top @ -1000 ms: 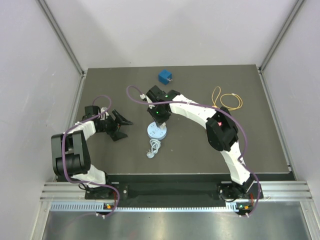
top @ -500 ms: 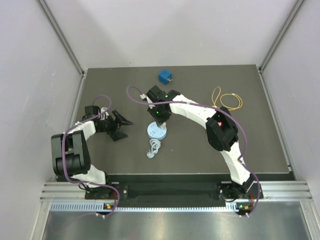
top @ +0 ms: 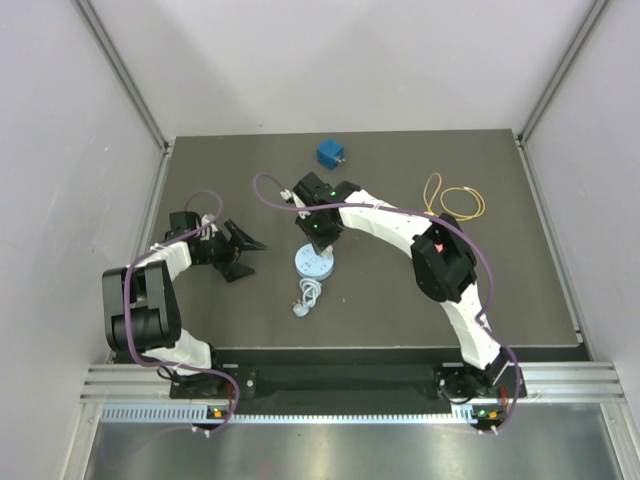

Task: Insert the plug

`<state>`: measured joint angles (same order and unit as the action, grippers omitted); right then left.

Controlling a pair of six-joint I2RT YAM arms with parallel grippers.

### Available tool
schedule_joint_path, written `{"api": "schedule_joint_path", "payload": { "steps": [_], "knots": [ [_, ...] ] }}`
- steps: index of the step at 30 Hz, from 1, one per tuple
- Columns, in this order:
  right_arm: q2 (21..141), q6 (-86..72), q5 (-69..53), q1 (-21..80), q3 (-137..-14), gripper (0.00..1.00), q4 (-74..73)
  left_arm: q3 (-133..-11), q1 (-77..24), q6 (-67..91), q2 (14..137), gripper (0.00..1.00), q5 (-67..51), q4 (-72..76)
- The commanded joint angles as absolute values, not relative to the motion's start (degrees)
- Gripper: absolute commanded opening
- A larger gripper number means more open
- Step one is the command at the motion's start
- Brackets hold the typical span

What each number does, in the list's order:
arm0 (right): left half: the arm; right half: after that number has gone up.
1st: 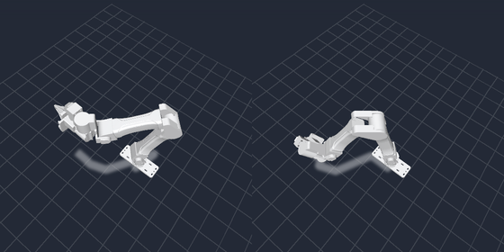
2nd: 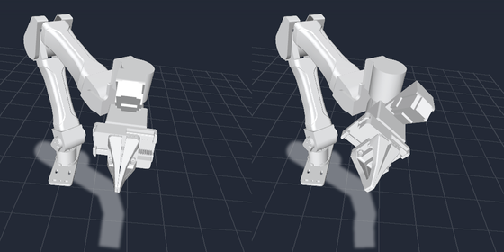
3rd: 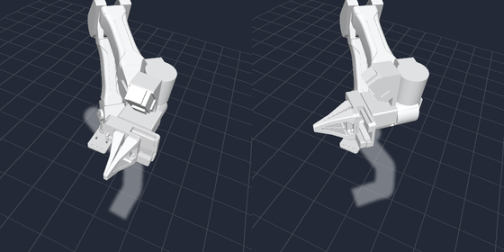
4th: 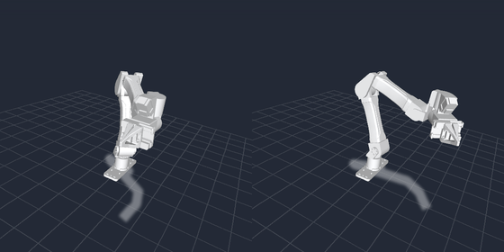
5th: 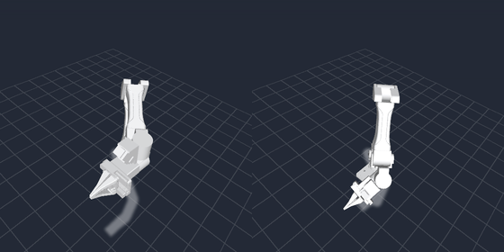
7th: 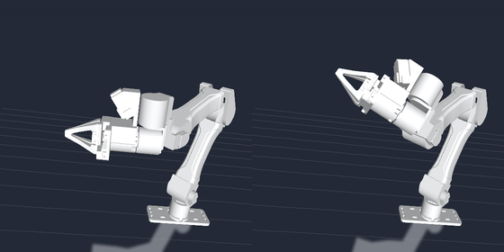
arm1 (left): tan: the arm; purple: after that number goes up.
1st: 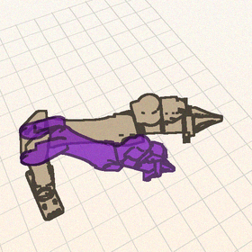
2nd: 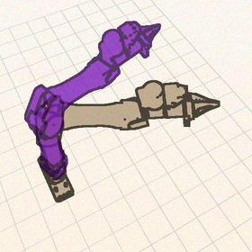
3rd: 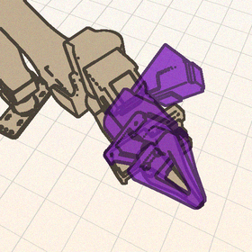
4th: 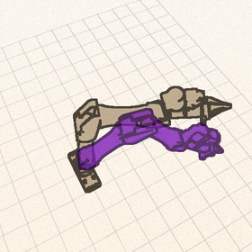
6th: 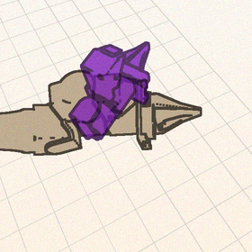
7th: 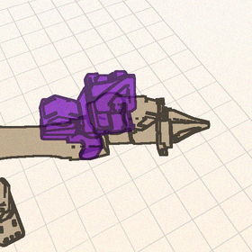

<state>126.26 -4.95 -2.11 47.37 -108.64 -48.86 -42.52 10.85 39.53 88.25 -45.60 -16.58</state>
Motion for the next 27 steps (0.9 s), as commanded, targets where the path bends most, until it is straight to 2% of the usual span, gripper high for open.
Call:
{"api": "schedule_joint_path", "payload": {
  "steps": [1,27],
  "knots": [
    [126.6,-4.5,-3.3,47.1,-108.2,0.0,-47.5,-42.5,11.1,39.0,86.2,0.86,-46.2,-14.6],
    [129.6,-4.2,-1.0,47.3,-101.8,0.0,-45.4,-43.1,11.2,38.3,85.9,0.86,-45.5,-15.7]
  ]
}}
